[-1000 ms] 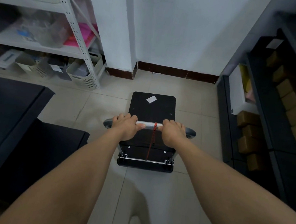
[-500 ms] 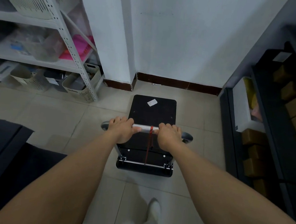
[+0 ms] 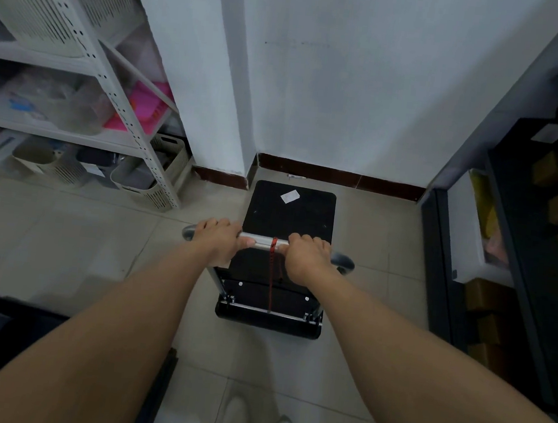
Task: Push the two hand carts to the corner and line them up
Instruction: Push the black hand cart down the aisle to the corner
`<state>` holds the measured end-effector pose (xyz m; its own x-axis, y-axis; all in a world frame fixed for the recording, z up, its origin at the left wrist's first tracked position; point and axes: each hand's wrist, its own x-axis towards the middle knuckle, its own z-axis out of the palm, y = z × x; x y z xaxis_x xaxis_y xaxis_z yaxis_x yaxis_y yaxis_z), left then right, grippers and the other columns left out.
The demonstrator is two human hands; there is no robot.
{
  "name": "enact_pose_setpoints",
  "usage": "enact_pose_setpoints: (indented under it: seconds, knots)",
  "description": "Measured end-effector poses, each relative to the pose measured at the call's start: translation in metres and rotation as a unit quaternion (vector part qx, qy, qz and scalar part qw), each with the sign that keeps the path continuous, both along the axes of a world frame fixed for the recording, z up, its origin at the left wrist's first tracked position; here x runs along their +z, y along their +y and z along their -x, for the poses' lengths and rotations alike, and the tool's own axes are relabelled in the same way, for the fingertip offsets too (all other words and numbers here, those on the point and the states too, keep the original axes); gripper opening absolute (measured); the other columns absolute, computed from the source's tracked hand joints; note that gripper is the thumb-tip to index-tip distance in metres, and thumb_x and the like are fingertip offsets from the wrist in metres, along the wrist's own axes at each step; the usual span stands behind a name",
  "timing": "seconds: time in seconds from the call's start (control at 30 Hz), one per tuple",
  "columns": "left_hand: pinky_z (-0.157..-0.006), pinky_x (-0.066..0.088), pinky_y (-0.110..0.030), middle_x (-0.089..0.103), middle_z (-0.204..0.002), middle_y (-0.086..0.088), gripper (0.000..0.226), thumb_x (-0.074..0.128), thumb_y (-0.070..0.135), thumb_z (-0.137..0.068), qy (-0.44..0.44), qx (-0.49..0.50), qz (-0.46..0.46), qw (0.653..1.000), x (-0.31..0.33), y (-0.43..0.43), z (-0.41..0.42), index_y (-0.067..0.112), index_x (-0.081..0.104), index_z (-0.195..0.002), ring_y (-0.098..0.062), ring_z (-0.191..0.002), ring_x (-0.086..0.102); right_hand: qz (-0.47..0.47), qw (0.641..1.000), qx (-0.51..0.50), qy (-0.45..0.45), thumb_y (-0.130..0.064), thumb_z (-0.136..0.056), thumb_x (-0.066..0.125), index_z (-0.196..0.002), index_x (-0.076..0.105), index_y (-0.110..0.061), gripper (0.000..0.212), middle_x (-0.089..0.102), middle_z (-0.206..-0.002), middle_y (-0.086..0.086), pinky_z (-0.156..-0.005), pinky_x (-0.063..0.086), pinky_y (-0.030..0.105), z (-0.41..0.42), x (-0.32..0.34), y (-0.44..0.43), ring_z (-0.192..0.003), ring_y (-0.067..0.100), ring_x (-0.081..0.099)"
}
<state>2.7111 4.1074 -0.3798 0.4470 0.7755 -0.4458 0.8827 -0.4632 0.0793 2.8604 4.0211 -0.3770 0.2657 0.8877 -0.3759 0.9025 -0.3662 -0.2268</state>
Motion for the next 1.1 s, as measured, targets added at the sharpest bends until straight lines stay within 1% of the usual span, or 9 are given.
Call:
enact_pose_setpoints:
  seconds: [0.17,0.23,0.3,0.43,0.53,0.67,0.77,0.93,1.1]
  knots:
    - [-0.1,0.035,-0.039,0.053,-0.11,-0.006,0.036,0.035,0.053,-0.096,-0.024,0.024,-0.009,0.999,0.001,0.031,-0.002,0.021,0.046,-0.105,-0.025,-0.107,0.047,-0.038,0.997,-0.031,0.061,-0.016,-0.094,0.051,-0.12,0.05,-0.014,0.026,0.056,-0.114,0.008,-0.108,0.03,0.039,-0.003,0.002,0.027,-0.111,0.027,0.049]
    - [-0.101,0.035,-0.04,0.053,-0.11,-0.006,0.034,0.036,0.052,-0.096,-0.024,0.029,-0.016,0.999,0.002,0.044,-0.003,0.02,0.045,-0.103,-0.025,-0.107,0.047,-0.051,0.991,-0.052,0.113,-0.012,-0.095,0.051,-0.119,0.052,-0.013,0.024,0.056,-0.112,0.008,-0.101,0.039,0.039,-0.006,0.005,0.035,-0.106,0.025,0.051]
    - [-0.103,0.034,-0.041,0.053,-0.112,-0.006,0.037,0.036,0.051,-0.097,-0.024,0.037,-0.019,0.999,0.002,0.055,-0.001,0.018,0.048,-0.107,-0.025,-0.109,0.047,-0.055,0.986,-0.059,0.143,-0.009,-0.094,0.052,-0.119,0.056,-0.014,0.025,0.054,-0.112,0.008,-0.094,0.047,0.041,-0.007,0.007,0.044,-0.101,0.025,0.053]
    - [-0.109,0.029,-0.043,0.054,-0.118,-0.008,0.038,0.038,0.047,-0.097,-0.029,0.042,-0.047,0.998,-0.001,0.077,0.002,0.015,0.051,-0.113,-0.026,-0.116,0.046,-0.047,0.984,-0.062,0.16,-0.004,-0.092,0.053,-0.117,0.06,-0.012,0.027,0.057,-0.107,0.008,-0.09,0.051,0.04,-0.001,0.011,0.065,-0.097,0.024,0.057]
    - [-0.107,0.033,-0.044,0.053,-0.121,-0.01,0.039,0.042,0.045,-0.097,-0.016,0.045,-0.054,0.997,0.003,0.093,0.004,0.013,0.052,-0.118,-0.026,-0.118,0.045,-0.026,0.981,-0.06,0.182,-0.003,-0.093,0.05,-0.12,0.058,-0.011,0.029,0.058,-0.103,0.008,-0.087,0.052,0.037,0.006,0.015,0.08,-0.095,0.024,0.059]
    - [-0.109,0.033,-0.045,0.05,-0.128,-0.01,0.041,0.043,0.042,-0.097,-0.038,0.067,-0.071,0.995,0.002,0.108,0.013,0.011,0.052,-0.124,-0.027,-0.125,0.042,-0.018,0.976,-0.039,0.213,-0.014,-0.098,0.046,-0.12,0.057,-0.011,0.025,0.059,-0.1,0.009,-0.072,0.048,0.032,0.017,0.02,0.096,-0.082,0.02,0.056]
    - [-0.109,0.034,-0.044,0.05,-0.13,-0.01,0.04,0.046,0.039,-0.096,-0.095,0.095,-0.086,0.987,0.008,0.112,0.019,0.011,0.051,-0.124,-0.027,-0.125,0.042,-0.035,0.969,-0.043,0.242,-0.02,-0.098,0.047,-0.118,0.058,-0.011,0.024,0.06,-0.096,0.009,-0.069,0.048,0.033,0.027,0.025,0.108,-0.077,0.019,0.055]
    - [-0.102,0.042,-0.04,0.052,-0.127,-0.009,0.032,0.051,0.031,-0.095,-0.154,0.126,-0.028,0.98,0.025,0.113,0.03,0.012,0.053,-0.121,-0.026,-0.118,0.048,-0.016,0.966,-0.03,0.255,-0.023,-0.099,0.045,-0.117,0.057,-0.01,0.025,0.055,-0.086,0.004,-0.056,0.039,0.024,0.038,0.037,0.12,-0.07,0.014,0.051]
    - [-0.1,0.039,-0.036,0.049,-0.136,-0.011,0.038,0.045,0.025,-0.099,-0.153,0.128,0.016,0.98,0.041,0.107,0.039,0.011,0.047,-0.134,-0.026,-0.125,0.047,-0.006,0.964,-0.026,0.265,-0.027,-0.1,0.044,-0.115,0.057,-0.011,0.026,0.053,-0.082,0.001,-0.054,0.037,0.023,0.042,0.049,0.126,-0.067,0.011,0.049]
